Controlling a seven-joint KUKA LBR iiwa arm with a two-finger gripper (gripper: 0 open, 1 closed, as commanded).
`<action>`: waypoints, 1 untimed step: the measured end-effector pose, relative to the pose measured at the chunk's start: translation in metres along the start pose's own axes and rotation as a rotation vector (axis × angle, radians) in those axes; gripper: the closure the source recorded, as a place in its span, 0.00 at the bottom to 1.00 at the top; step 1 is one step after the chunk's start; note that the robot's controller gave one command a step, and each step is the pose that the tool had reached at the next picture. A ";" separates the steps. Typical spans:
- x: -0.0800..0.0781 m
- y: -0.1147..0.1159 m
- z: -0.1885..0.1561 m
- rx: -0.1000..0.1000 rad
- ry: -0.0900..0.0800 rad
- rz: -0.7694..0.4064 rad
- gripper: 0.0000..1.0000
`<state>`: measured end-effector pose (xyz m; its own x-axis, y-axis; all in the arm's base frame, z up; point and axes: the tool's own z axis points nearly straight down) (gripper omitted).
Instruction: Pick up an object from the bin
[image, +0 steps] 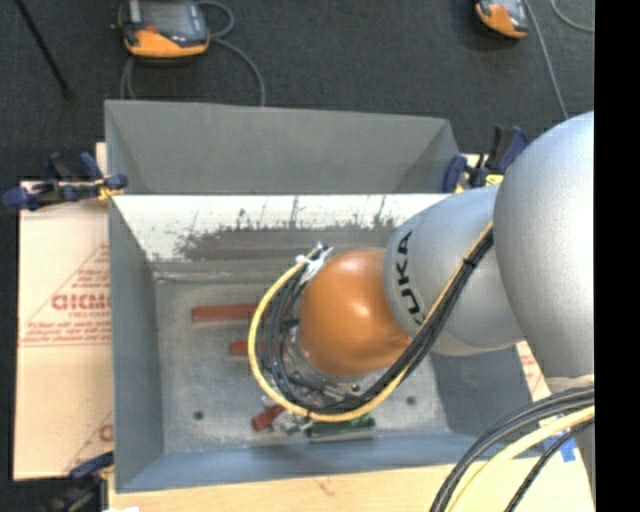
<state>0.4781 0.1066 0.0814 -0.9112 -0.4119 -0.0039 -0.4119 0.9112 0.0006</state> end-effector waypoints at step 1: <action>0.000 0.000 0.000 0.000 0.000 0.001 1.00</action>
Offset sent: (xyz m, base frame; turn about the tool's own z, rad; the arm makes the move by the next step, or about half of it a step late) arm 0.0158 0.0138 0.1131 0.0011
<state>0.4781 0.1066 0.0814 -0.9115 -0.4113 -0.0037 -0.4113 0.9115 0.0007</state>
